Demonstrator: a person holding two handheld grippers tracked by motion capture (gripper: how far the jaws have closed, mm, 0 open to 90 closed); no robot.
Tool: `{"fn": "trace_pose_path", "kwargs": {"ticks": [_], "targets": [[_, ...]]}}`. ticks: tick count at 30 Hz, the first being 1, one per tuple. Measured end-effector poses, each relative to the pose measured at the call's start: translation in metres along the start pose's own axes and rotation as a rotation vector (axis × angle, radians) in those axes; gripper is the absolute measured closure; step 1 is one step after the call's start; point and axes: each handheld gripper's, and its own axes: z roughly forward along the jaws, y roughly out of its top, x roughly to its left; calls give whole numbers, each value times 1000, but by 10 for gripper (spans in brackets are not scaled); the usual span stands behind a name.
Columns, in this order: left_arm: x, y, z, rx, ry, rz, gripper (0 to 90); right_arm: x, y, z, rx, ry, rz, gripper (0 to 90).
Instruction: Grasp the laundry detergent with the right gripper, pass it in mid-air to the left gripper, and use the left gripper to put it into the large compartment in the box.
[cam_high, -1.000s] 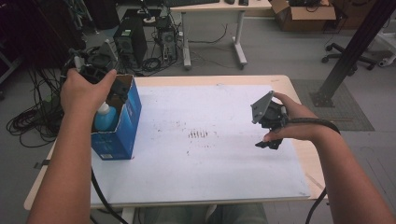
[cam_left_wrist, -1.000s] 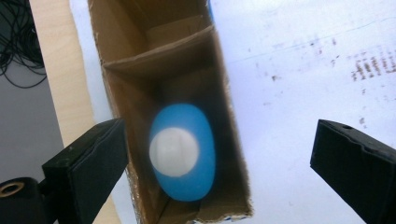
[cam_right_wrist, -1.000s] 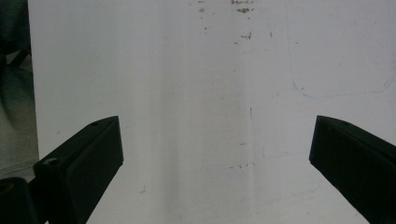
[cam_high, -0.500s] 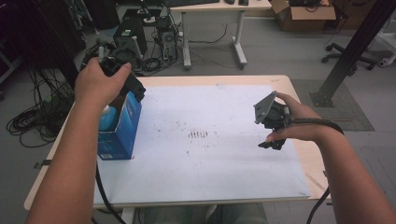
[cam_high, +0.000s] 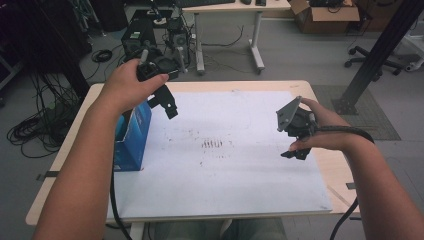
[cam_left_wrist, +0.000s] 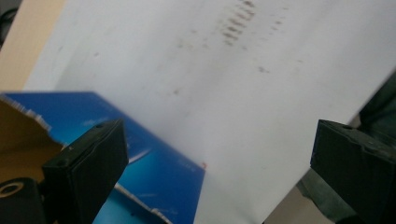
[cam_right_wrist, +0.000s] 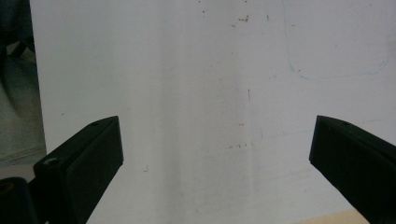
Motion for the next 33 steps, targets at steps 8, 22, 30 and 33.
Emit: {"fn": "trace_pose_path", "kwargs": {"ticks": [8,22,30,33], "targets": [[-23,15,7,62,-49,208,46,0,0,-3,4,4,-12,29],[-47,18,20,153,-120,379,45,1,5,-2,22,31,-13,29],[-51,22,24,163,-141,398,47,1,12,0,27,45,-19,29],[-50,27,27,160,-143,402,45,-1,16,2,35,50,-30,30]]}}
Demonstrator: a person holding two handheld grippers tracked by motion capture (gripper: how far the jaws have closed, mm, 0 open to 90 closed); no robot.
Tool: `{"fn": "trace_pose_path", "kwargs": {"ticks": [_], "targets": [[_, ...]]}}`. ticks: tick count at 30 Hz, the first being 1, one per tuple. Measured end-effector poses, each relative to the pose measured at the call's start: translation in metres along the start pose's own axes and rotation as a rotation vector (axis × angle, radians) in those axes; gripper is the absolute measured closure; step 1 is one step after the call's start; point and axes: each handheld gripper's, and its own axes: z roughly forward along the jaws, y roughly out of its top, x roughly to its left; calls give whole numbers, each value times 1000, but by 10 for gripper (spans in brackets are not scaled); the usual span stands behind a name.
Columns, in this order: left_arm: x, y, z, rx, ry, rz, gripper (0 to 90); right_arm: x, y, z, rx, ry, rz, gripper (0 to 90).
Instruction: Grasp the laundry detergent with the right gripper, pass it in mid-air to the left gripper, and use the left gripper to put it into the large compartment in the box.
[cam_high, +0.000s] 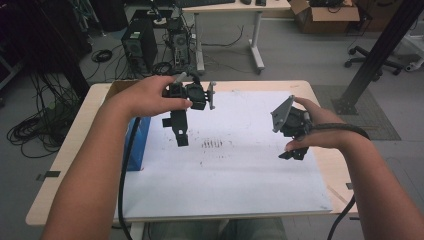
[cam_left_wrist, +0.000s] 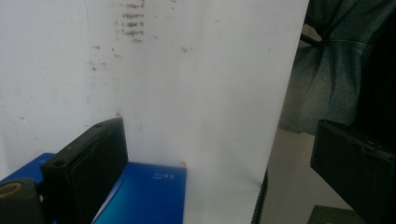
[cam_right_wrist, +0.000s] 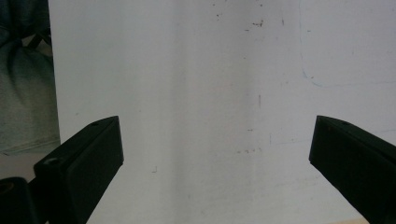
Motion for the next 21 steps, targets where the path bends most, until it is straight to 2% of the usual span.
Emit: {"fn": "trace_pose_path", "kwargs": {"ticks": [4,7,13,21], "targets": [[3,5,1,-18,3,4,46,-3,4,1,-2,0,-11,31],[5,7,1,-12,6,-3,46,-5,4,1,-1,-1,-8,30],[8,4,0,-25,6,-13,46,-9,6,1,-10,-5,-11,30],[7,0,-3,-44,12,-16,46,-7,10,0,-9,-8,-10,31]]}}
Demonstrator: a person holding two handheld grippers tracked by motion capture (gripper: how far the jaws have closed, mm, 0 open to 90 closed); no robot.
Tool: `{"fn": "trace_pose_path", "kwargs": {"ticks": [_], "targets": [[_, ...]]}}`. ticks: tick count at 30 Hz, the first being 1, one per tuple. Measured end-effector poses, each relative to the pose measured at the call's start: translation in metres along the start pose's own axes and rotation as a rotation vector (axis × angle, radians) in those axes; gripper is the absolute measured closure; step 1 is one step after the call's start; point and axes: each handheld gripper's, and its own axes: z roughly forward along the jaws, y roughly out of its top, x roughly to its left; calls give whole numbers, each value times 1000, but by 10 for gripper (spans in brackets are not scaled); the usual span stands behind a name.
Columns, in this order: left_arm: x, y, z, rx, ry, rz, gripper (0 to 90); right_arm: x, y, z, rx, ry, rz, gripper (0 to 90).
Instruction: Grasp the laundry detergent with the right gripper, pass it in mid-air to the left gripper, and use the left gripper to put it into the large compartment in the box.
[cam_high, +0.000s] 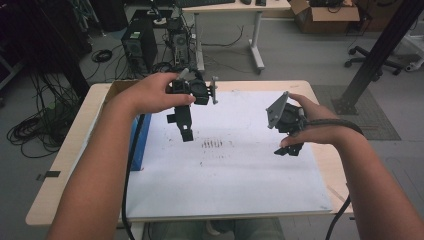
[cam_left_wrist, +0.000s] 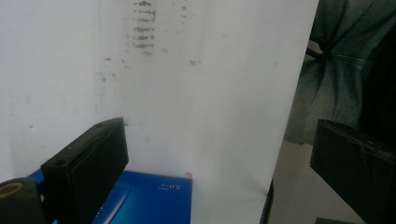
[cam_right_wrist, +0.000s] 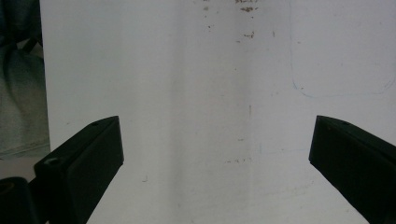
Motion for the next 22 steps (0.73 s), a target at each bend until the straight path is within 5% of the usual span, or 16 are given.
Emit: {"fn": "trace_pose_path", "kwargs": {"ticks": [22], "targets": [[-4,0,-3,-7,8,-13,45,5,-4,-7,-6,-15,6,30]]}}
